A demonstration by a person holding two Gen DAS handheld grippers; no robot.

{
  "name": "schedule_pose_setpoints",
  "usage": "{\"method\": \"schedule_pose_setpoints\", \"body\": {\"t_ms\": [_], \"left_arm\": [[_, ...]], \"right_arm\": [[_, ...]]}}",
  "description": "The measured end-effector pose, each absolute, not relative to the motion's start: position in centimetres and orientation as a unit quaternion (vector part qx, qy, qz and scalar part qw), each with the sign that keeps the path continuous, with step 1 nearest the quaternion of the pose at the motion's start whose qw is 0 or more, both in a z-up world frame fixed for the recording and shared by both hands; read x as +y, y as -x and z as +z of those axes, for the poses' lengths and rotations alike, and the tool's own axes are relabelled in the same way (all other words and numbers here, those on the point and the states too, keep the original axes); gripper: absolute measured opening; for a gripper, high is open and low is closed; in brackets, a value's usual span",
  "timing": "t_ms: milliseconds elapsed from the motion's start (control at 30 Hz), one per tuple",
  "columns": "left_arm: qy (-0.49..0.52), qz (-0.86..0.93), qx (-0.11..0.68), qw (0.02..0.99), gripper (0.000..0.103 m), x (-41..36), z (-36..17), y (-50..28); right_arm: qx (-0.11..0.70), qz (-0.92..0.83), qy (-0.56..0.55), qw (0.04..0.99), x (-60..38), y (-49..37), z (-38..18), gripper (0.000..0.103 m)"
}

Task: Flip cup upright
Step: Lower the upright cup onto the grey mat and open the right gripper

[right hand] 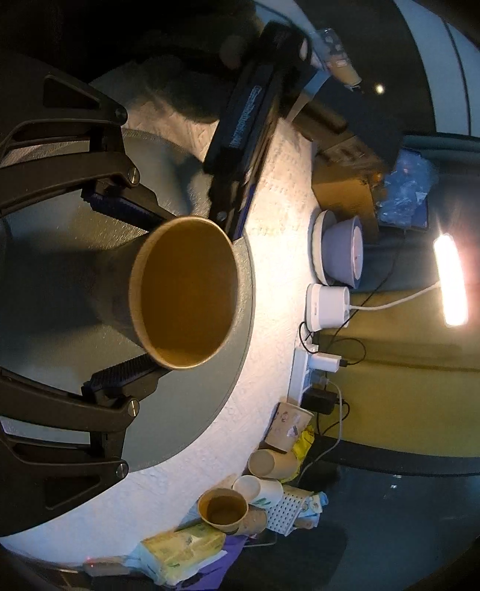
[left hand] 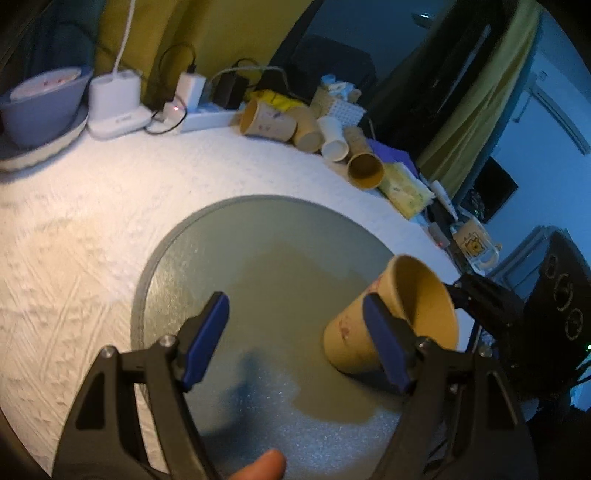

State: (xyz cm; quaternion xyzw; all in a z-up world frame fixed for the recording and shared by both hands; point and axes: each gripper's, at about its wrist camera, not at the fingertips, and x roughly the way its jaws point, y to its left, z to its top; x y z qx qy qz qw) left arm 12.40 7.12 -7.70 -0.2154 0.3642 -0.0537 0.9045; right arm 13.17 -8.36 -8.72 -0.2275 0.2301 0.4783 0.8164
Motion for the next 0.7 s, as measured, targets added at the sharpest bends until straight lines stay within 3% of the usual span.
{"method": "schedule_pose_setpoints", "body": {"t_ms": [433,700], "left_arm": [[0.185,-0.020,0.367,0.911,0.076,7.4,-8.0,-10.7],[0.167,-0.020,0.358,0.918,0.076,7.0,-7.9,-8.7]], "right_arm": [[0.238,0.445,0.222,0.834,-7.9,-14.0,-9.0,0.068],[0.250,0.422,0.207,0.846,-8.2,-13.7,-8.9,0.075]]}}
